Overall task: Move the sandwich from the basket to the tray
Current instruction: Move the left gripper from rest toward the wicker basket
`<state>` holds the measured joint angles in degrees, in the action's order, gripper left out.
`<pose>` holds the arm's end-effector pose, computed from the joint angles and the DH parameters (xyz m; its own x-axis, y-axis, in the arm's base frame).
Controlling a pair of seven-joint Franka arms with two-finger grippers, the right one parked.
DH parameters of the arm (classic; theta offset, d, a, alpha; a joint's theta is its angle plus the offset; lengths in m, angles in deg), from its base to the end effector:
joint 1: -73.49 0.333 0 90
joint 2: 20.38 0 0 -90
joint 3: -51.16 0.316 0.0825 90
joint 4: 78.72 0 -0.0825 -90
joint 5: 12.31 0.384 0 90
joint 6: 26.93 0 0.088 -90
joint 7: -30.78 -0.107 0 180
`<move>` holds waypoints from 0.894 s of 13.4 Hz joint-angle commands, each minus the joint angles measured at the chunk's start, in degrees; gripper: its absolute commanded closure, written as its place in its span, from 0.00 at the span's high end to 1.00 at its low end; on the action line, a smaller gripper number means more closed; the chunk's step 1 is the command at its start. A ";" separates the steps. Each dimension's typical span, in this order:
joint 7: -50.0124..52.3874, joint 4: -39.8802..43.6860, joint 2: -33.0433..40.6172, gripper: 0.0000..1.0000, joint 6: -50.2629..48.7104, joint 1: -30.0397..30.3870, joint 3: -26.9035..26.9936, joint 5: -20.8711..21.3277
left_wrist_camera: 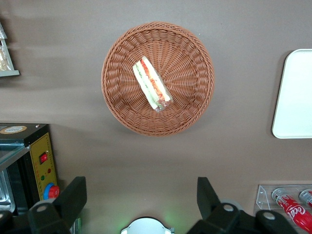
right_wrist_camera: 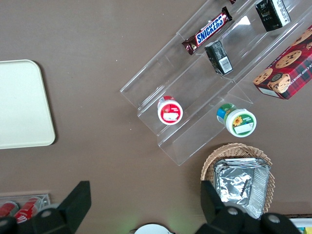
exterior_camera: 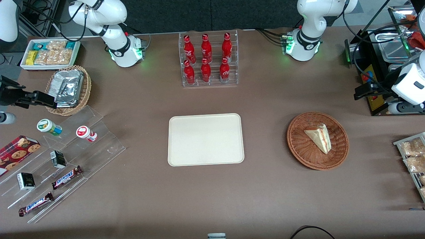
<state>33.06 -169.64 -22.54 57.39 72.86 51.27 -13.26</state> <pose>0.5529 -0.0069 0.5883 0.9878 0.0292 -0.1528 0.0311 -0.9995 0.0104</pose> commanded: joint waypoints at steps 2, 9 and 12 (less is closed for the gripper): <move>-1.57 1.27 -0.29 1.00 -1.88 -0.16 0.33 -0.62; 16.25 -16.20 -3.37 1.00 18.93 0.54 0.33 3.94; 27.75 -22.87 -4.16 1.00 28.58 0.37 0.33 3.42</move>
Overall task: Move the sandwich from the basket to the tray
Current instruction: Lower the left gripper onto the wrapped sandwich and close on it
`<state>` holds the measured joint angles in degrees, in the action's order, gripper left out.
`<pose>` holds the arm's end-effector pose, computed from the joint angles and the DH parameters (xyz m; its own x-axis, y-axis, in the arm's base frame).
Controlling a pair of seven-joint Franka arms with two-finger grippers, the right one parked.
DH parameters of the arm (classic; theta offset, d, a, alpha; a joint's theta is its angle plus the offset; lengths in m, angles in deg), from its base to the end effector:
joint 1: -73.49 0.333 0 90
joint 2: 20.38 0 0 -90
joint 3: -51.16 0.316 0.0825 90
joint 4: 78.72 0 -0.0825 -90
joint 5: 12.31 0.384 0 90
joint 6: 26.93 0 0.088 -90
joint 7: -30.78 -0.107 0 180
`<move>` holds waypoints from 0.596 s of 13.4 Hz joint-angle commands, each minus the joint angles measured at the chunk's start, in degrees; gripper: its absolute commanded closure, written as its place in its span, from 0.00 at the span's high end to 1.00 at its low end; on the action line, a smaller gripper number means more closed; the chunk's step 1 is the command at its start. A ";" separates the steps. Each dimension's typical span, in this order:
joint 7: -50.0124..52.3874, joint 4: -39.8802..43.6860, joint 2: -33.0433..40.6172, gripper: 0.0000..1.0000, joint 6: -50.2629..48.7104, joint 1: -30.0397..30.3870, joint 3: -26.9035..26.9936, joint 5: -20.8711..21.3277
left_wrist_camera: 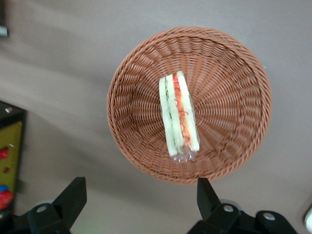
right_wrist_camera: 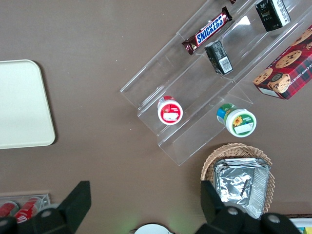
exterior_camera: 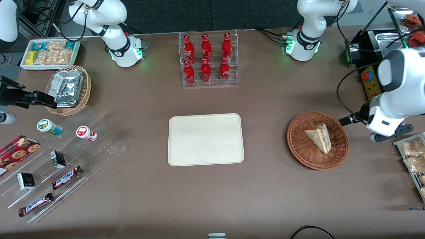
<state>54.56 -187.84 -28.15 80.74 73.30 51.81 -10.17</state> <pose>0.5740 0.0072 0.4152 0.9069 0.4000 -0.1328 0.3898 -0.9158 -0.0966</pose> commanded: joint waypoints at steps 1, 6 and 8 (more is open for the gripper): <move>9.42 -6.53 0.31 1.00 8.66 -0.24 -0.21 0.24; 23.23 -11.64 -4.69 1.00 21.69 -1.82 -0.56 -0.29; 25.53 -11.73 -7.07 1.00 24.68 -3.22 -0.56 -0.38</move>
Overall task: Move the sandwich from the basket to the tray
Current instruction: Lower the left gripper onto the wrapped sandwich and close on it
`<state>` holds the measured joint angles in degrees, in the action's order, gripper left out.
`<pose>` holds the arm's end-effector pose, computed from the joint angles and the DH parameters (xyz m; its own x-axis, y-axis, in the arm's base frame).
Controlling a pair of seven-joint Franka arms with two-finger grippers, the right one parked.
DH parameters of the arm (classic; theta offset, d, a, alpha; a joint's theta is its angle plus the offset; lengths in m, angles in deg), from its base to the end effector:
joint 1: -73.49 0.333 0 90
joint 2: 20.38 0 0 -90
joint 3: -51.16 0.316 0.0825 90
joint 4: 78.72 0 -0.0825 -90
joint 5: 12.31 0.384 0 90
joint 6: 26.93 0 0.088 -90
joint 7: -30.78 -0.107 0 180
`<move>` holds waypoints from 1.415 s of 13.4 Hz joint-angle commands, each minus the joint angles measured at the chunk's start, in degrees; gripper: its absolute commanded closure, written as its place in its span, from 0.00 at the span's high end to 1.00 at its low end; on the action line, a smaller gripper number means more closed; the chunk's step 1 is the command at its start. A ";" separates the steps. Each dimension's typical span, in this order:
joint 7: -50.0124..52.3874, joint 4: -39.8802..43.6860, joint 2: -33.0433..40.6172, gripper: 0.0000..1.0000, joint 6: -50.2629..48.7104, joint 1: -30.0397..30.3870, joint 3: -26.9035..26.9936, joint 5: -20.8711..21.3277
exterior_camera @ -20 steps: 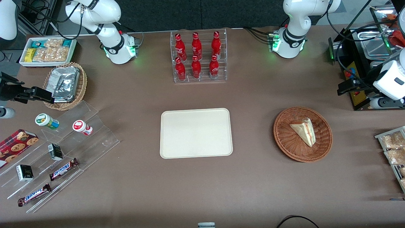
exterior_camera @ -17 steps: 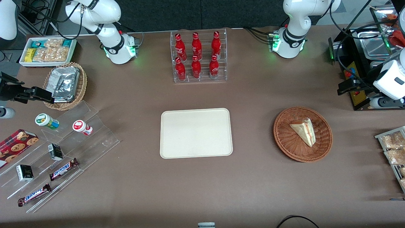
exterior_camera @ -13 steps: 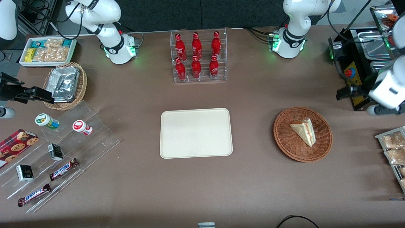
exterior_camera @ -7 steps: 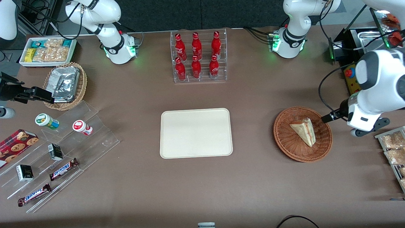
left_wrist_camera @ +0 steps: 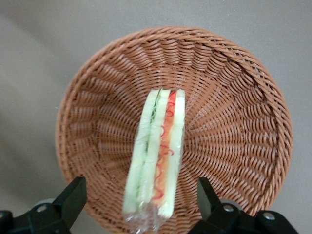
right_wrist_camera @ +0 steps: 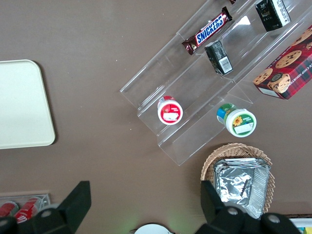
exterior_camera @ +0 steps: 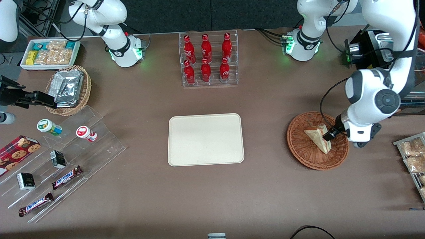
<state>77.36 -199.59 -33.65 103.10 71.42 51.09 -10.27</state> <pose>0.5656 -0.0202 0.3004 0.7294 0.6834 -0.0311 0.6805 -0.7295 -0.0696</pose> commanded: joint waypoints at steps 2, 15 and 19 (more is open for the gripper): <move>2.81 -2.34 -2.28 1.00 3.99 -2.32 0.16 -0.02; 1.76 16.85 -1.67 0.00 -23.81 -5.56 -0.02 0.51; 2.90 28.04 -2.01 0.00 -31.68 -14.59 -1.51 -0.37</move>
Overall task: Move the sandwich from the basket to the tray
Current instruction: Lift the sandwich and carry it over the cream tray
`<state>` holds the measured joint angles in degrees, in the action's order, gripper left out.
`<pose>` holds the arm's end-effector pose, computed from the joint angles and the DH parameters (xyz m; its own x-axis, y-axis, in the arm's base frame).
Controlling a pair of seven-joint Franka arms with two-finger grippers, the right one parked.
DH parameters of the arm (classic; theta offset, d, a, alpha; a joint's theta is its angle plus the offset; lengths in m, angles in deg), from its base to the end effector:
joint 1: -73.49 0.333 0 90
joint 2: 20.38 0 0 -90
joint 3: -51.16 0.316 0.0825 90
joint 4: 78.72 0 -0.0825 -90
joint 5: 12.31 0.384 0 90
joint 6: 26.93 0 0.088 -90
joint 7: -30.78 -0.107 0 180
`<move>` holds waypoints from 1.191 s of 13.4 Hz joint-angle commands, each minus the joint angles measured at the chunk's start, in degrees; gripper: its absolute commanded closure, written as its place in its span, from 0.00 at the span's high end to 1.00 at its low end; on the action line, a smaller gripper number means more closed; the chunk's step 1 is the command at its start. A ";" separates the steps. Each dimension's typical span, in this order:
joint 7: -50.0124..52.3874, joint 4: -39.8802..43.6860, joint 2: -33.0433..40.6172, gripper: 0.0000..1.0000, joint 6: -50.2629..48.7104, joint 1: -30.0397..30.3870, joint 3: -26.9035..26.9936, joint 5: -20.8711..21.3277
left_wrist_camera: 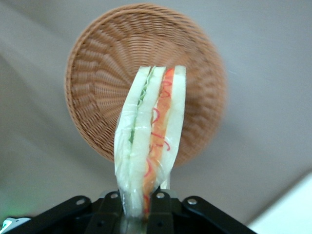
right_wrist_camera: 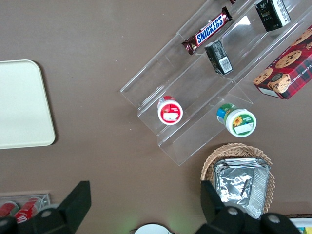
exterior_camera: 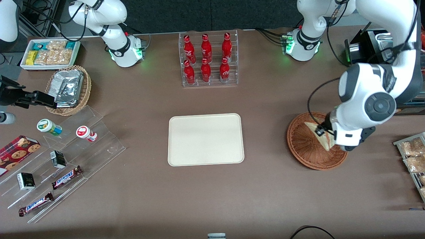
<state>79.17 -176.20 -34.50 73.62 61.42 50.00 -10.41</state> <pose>0.5950 -0.1360 0.4328 0.8129 0.5723 -0.1079 0.5538 -0.8170 -0.1605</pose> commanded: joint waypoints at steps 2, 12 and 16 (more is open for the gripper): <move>1.19 7.12 -2.92 0.00 -2.20 -10.65 -0.59 -0.14; 4.60 22.07 -27.70 0.00 11.57 -32.30 -0.42 1.52; 5.76 22.07 -30.78 0.00 15.12 -32.57 -0.42 1.97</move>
<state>83.66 -156.26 -64.02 88.89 29.35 48.98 -9.28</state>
